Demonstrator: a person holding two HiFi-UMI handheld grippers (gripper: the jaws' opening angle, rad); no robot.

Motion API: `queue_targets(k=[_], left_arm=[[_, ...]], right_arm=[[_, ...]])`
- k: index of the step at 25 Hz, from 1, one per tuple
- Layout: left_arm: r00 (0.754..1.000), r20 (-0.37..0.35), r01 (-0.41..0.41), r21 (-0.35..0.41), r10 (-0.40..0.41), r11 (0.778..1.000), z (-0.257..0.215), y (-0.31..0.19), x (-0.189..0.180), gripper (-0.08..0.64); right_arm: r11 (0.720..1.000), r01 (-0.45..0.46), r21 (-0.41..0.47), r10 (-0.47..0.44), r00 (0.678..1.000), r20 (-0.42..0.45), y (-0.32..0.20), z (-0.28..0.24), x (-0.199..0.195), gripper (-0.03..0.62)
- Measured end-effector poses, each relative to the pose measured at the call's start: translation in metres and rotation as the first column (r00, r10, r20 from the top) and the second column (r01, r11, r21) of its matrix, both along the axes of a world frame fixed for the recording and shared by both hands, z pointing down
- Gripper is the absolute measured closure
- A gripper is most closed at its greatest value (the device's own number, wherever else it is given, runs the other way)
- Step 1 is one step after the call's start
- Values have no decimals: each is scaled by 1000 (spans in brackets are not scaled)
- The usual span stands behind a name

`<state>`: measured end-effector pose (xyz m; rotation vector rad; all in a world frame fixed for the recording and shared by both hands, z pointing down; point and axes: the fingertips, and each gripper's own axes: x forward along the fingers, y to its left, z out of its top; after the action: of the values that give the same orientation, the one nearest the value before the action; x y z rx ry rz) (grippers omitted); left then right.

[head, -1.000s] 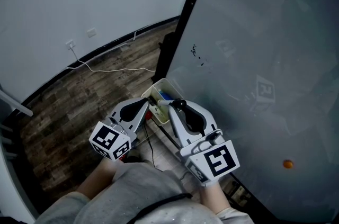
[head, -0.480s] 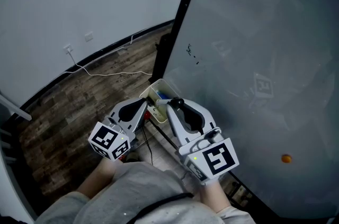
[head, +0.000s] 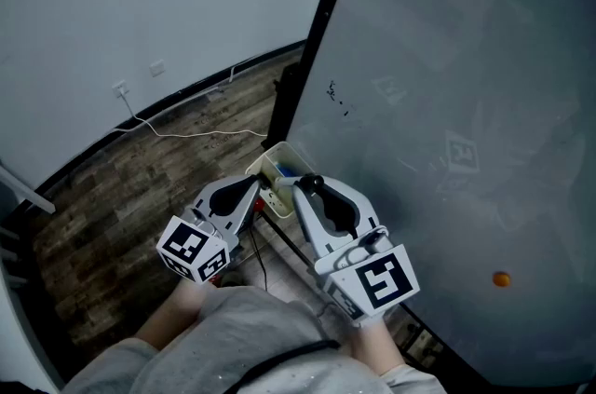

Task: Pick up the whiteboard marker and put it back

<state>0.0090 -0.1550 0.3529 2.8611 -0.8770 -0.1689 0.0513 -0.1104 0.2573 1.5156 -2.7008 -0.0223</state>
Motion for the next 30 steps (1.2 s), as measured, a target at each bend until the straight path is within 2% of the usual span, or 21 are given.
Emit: queue_targets(k=[30], left_arm=[[1000,-13,-7,-1,7,1000,1,-2,-3,549]], right_arm=[[1000,-10,-15,10,1000,-3,0,2,0,516]])
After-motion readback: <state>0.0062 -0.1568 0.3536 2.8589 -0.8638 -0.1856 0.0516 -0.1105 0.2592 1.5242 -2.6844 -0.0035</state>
